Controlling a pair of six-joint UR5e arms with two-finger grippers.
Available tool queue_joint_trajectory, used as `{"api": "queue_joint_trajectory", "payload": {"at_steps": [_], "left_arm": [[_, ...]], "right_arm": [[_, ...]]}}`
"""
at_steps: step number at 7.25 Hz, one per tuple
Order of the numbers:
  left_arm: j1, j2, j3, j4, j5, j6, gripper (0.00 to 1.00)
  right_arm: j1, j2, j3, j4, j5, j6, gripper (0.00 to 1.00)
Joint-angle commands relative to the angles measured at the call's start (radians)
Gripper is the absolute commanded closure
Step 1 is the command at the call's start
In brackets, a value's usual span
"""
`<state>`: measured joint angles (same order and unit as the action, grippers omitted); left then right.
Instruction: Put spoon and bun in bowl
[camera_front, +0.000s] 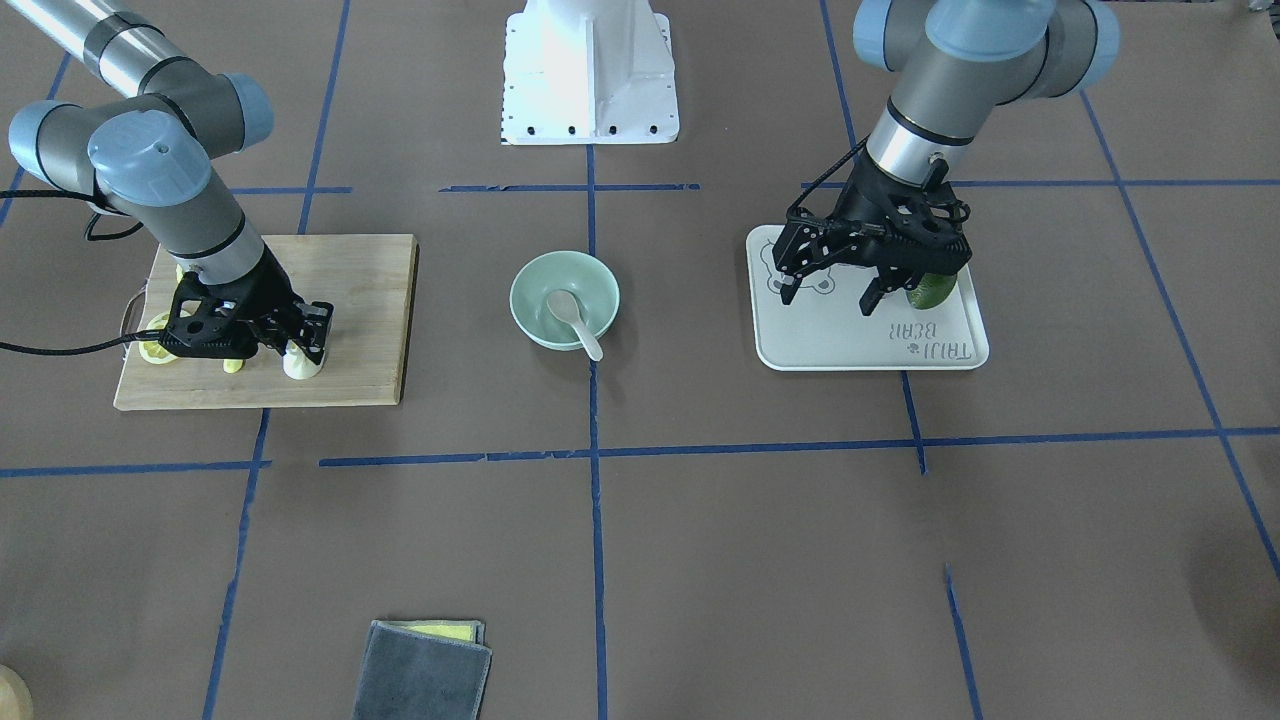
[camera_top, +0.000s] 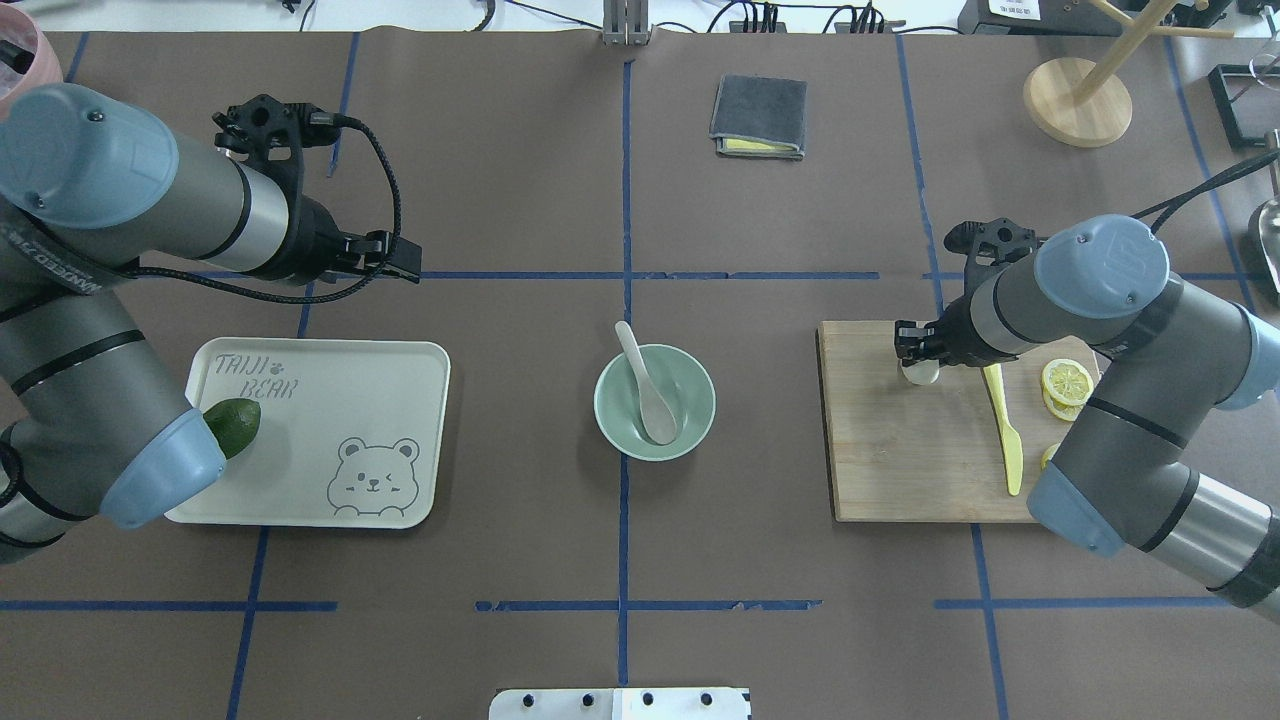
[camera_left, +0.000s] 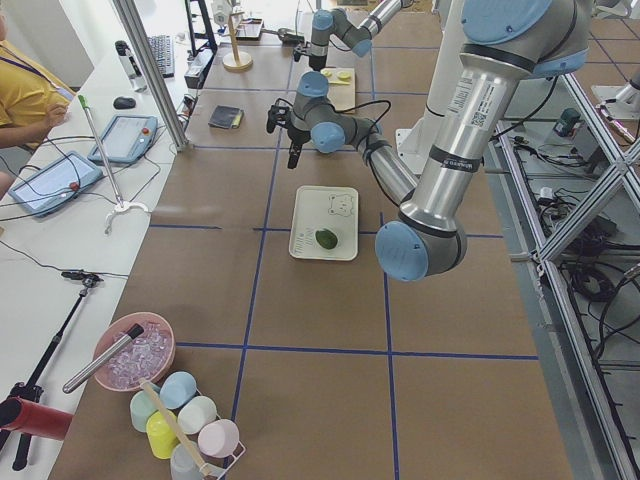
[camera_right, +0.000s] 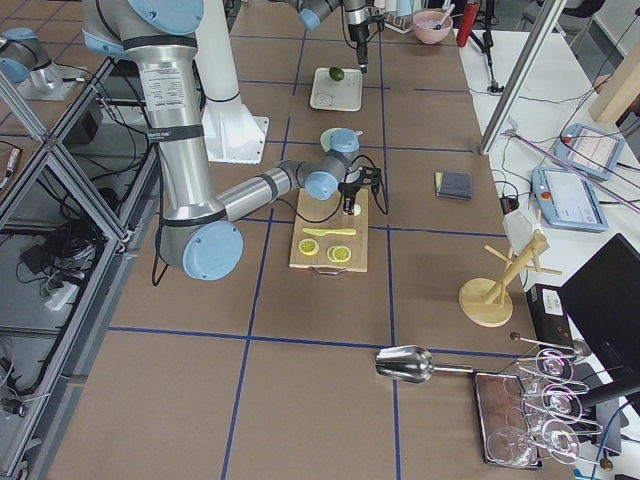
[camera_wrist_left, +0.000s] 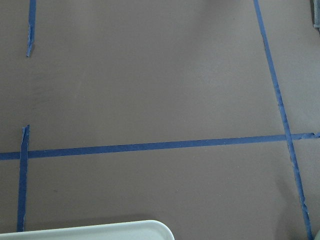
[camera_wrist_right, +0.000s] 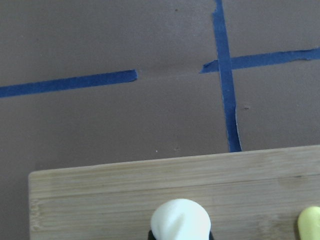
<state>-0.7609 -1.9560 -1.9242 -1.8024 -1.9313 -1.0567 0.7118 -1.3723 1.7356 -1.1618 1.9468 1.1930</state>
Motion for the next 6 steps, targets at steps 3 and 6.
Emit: {"api": "queue_joint_trajectory", "payload": {"at_steps": [3, 6], "left_arm": [[-0.009, 0.046, -0.06, 0.003, -0.001, 0.0, 0.06], [-0.018, 0.074, -0.079, 0.002, -0.005, 0.003, 0.06]], "right_arm": [[0.0, 0.155, 0.025, -0.087, 0.001, 0.122, 0.61], [-0.153, 0.31, 0.025, -0.098, -0.085, 0.389, 0.6]]}}
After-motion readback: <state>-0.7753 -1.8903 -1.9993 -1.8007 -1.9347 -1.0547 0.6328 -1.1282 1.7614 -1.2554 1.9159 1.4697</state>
